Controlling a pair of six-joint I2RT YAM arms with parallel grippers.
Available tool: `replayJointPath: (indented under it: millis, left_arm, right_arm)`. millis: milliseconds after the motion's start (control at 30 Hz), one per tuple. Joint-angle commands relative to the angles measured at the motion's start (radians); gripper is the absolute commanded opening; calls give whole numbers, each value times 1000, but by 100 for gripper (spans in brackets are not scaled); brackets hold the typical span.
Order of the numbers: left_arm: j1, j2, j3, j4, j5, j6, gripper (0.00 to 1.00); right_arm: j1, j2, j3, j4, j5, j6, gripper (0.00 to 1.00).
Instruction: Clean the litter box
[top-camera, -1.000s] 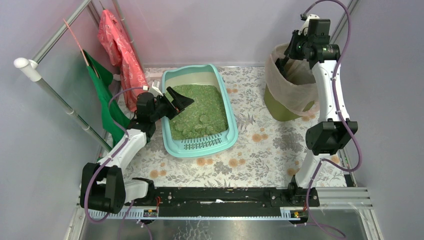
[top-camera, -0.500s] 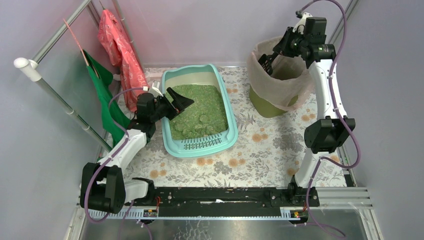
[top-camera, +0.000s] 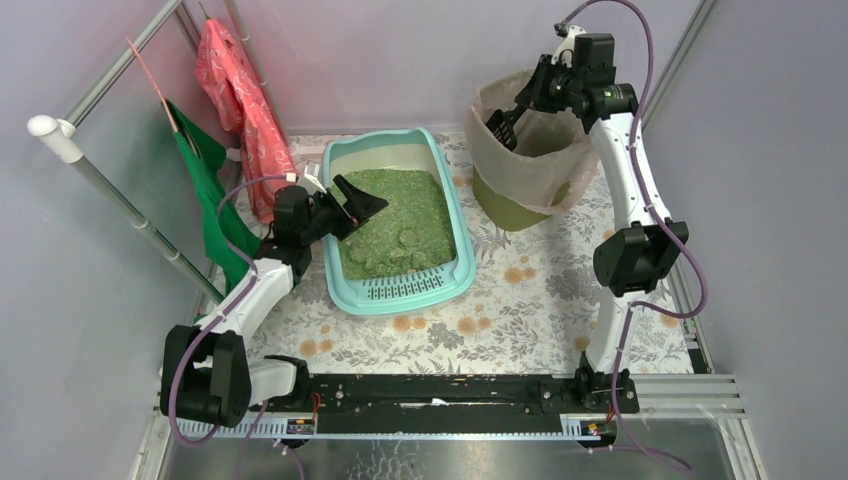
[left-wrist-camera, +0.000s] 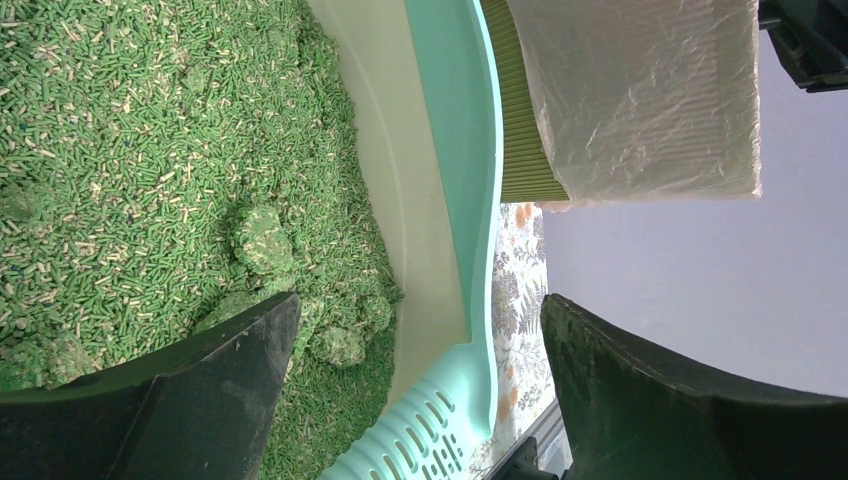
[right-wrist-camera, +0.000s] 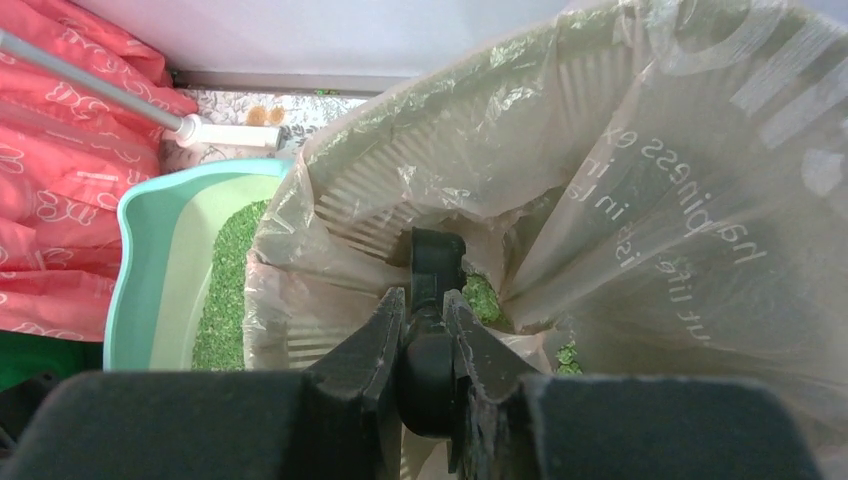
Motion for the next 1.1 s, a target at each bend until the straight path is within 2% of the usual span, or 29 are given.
replayJointPath:
  millis: [0, 100, 233, 333, 533, 700, 867, 1067]
  left_arm:
    - [-2, 8, 7, 31, 6, 24, 99]
    - [-3, 9, 6, 34, 9, 23, 99]
    - [-2, 9, 5, 37, 10, 23, 99]
    - [-3, 17, 10, 36, 4, 23, 99]
    - [-3, 41, 67, -25, 14, 45, 99]
    - [-2, 32, 117, -77, -4, 61, 99]
    - [-1, 9, 130, -82, -28, 61, 99]
    - [2, -36, 131, -115, -109, 69, 98]
  right_arm:
    - [-23, -43, 90, 12, 32, -7, 0]
    - [-111, -62, 105, 34, -89, 85, 0]
    - [-175, -109, 128, 30, -79, 89, 0]
    - [-182, -135, 131, 15, -86, 74, 0]
    - [-181, -254, 35, 83, -30, 60, 0]
    - [-178, -316, -44, 165, -134, 130, 0]
    - [-105, -366, -110, 183, -152, 123, 0]
    - [92, -406, -246, 228, -139, 117, 0]
